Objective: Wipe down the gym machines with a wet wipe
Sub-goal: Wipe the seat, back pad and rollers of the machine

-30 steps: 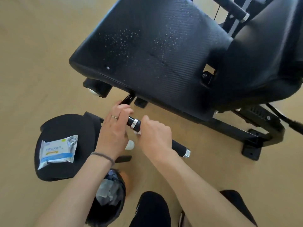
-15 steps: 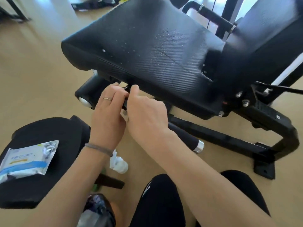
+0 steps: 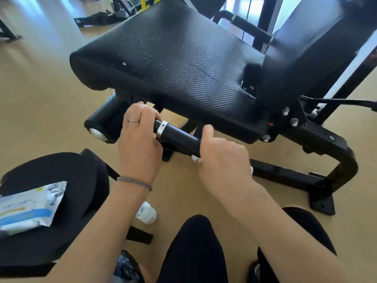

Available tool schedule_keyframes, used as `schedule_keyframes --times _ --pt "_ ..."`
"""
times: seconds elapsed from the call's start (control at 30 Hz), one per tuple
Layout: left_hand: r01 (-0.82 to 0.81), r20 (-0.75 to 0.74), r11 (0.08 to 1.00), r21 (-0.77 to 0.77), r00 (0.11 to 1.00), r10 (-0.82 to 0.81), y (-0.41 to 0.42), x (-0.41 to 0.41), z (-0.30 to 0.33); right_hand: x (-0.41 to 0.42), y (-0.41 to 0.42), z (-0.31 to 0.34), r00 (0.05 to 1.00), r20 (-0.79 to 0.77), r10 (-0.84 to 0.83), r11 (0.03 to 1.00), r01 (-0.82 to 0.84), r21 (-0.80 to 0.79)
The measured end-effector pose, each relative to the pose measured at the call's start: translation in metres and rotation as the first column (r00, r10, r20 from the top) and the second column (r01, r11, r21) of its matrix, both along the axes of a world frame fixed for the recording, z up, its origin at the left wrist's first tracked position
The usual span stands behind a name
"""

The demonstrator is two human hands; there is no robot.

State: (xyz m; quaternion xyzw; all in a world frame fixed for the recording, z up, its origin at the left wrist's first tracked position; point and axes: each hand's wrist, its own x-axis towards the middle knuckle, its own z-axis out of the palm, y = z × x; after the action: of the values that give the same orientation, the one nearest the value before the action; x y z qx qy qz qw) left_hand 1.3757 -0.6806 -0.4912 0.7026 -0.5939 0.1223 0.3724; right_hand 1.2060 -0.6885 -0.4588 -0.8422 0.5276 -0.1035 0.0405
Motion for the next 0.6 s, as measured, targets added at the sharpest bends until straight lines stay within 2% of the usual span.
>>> schedule_keyframes --times 0.07,0.17,0.3,0.37,0.43,0.47,0.53,0.6 --pt "-0.014 0.009 1.0 0.005 1.0 0.014 0.0 0.001 0.001 0.035 -0.008 0.007 0.997 0.038 0.067 0.997 -0.066 -0.029" --pt "-0.022 0.062 0.999 0.034 0.998 0.02 0.003 0.003 0.002 0.064 -0.02 0.017 0.979 0.13 0.158 0.985 -0.165 0.04" --pt "0.01 0.044 1.0 0.012 0.999 -0.01 0.002 0.003 0.004 0.02 -0.016 0.005 0.967 0.164 0.193 0.973 -0.21 0.098" --pt "0.013 0.028 1.0 0.016 1.0 -0.013 0.002 0.003 0.003 -0.014 -0.011 -0.004 0.964 0.221 0.15 0.961 -0.195 0.198" --pt "0.013 0.013 0.999 0.03 1.0 -0.013 0.002 0.003 0.003 -0.039 -0.01 -0.005 0.934 0.345 0.094 0.918 -0.216 0.333" --pt "0.015 0.004 0.999 0.036 1.0 -0.015 0.002 0.003 0.004 -0.047 -0.013 -0.004 0.897 0.439 0.052 0.895 -0.236 0.378" --pt "0.017 -0.008 0.999 0.042 1.0 -0.017 0.002 0.002 0.005 -0.054 -0.019 -0.001 0.759 0.644 -0.098 0.875 -0.242 0.419" --pt "0.015 -0.01 0.999 0.051 1.0 -0.015 0.003 0.001 0.007 -0.053 -0.03 0.001 0.509 0.782 -0.361 0.798 -0.266 0.541"
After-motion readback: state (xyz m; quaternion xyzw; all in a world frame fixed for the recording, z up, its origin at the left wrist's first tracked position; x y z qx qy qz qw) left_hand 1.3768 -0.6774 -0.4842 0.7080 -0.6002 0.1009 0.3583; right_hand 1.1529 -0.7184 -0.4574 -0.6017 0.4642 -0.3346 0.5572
